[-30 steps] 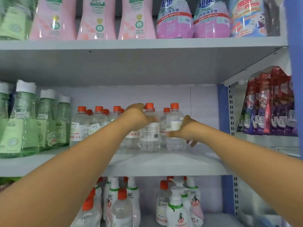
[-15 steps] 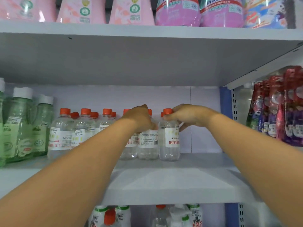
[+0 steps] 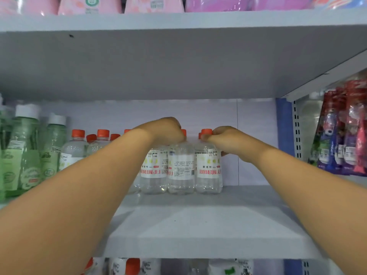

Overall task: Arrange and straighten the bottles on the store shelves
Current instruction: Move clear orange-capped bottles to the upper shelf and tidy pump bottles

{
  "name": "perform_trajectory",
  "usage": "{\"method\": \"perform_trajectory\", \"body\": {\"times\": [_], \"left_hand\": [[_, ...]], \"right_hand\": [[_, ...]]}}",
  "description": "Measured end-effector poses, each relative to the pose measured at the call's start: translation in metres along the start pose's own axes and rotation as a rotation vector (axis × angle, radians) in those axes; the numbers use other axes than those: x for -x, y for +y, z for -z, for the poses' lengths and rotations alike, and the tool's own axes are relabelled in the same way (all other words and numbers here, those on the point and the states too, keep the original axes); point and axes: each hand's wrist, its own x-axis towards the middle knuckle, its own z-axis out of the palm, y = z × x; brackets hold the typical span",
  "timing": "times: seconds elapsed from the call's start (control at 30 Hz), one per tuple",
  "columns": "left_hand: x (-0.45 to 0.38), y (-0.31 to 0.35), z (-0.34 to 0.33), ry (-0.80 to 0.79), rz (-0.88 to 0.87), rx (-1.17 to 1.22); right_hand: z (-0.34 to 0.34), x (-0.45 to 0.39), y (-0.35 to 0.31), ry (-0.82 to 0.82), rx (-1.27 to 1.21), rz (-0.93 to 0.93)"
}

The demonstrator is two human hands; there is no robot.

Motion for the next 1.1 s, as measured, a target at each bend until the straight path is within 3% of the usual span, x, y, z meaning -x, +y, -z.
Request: {"method": "perform_trajectory", "body": {"times": [0.17,0.4,0.53,0.9,1.1], "left_hand": [[-0.011,-0.007,-0.008,0.053,0.039,0.151],[-0.016,-0.002,-0.028,0.208,0.021,0.103],[-0.014,-0.004,-0.028,0.167,-0.067,0.153],[-0.013,-0.001,-0.04,0.317,-0.006,0.189],[-0.016,-0.005,-0.034,0.261,-0.027,0.281]], "right_hand": [[-0.001,-0.002,0.003,0.01,-0.061,-0.005],[-0.003,-0.006,0.004,0.045,-0.036,-0.029],[-0.003,-0.007,0.005,0.045,-0.099,-0.035],[-0.006,-0.006,0.003,0.054,-0.11,-0.035],[-0.009,-0.01,0.004,0.099,-0.1,-0.037]]}}
